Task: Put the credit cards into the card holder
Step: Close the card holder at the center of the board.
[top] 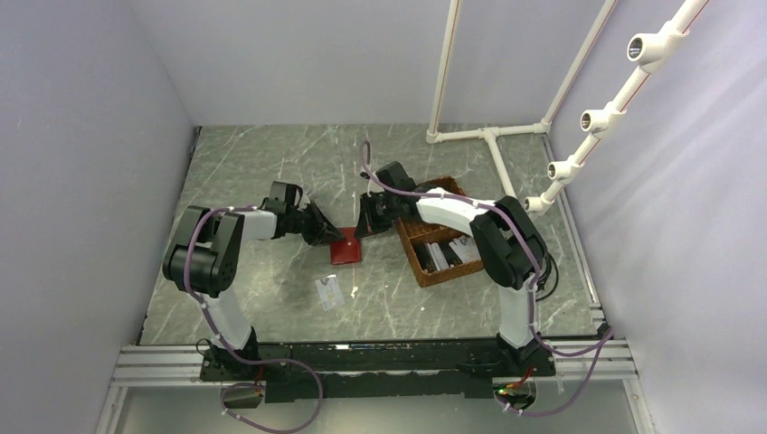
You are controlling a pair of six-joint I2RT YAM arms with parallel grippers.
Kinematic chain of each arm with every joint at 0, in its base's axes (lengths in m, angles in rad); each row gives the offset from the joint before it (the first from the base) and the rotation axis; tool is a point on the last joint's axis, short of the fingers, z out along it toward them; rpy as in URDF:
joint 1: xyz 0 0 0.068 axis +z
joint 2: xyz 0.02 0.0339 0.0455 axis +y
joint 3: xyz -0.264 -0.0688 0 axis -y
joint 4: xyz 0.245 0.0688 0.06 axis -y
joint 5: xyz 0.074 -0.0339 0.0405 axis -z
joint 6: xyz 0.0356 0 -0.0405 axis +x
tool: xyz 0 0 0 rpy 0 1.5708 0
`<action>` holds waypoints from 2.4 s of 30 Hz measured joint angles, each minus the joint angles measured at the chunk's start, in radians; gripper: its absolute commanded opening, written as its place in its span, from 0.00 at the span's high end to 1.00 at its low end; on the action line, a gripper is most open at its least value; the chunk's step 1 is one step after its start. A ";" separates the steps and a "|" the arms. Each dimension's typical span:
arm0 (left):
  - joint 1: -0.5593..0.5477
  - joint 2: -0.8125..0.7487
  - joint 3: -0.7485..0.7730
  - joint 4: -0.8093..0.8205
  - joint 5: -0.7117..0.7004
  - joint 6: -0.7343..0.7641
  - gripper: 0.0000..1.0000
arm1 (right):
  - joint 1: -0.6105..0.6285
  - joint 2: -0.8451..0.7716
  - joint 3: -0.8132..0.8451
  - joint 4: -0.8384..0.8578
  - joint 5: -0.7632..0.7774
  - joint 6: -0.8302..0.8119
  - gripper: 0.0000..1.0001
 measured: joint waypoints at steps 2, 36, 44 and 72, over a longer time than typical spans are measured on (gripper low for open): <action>-0.004 0.000 0.000 0.004 -0.004 -0.002 0.95 | 0.003 0.017 0.015 -0.001 -0.006 -0.002 1.00; -0.008 0.001 0.000 0.007 -0.008 -0.008 1.00 | 0.045 0.129 0.165 -0.147 0.030 -0.063 1.00; -0.008 0.001 0.000 0.006 -0.009 -0.008 1.00 | 0.051 0.150 0.212 -0.202 0.037 -0.083 1.00; -0.009 0.001 0.016 -0.024 -0.010 0.007 0.72 | 0.014 0.200 0.181 -0.090 -0.142 -0.013 0.93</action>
